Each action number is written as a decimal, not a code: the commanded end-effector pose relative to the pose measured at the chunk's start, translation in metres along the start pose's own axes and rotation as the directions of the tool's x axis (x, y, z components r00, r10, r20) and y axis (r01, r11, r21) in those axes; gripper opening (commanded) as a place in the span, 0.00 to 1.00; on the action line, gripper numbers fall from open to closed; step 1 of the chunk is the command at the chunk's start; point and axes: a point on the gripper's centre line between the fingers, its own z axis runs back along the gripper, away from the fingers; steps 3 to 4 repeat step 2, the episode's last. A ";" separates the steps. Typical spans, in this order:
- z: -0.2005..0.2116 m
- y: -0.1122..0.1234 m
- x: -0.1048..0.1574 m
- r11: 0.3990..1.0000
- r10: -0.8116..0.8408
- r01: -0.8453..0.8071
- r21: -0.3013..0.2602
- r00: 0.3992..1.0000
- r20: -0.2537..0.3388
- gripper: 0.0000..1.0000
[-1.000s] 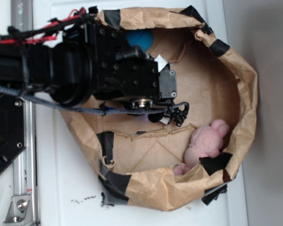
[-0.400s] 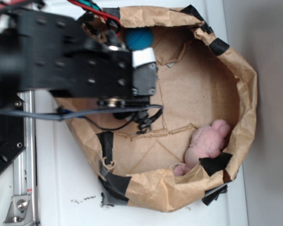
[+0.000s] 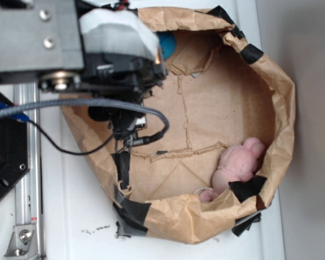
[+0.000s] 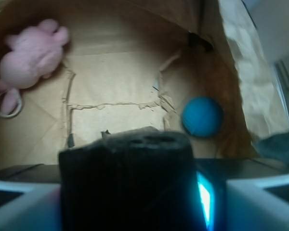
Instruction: Grab the black box.
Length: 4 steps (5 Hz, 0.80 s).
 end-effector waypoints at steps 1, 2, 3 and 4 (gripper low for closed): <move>0.025 0.010 0.050 0.999 0.030 -0.030 -0.020 1.000 0.003 0.00; 0.019 0.007 0.051 0.999 0.043 -0.043 0.001 0.999 -0.020 0.00; 0.019 0.007 0.051 0.999 0.043 -0.043 0.001 0.999 -0.020 0.00; 0.019 0.007 0.051 0.999 0.043 -0.043 0.001 0.999 -0.020 0.00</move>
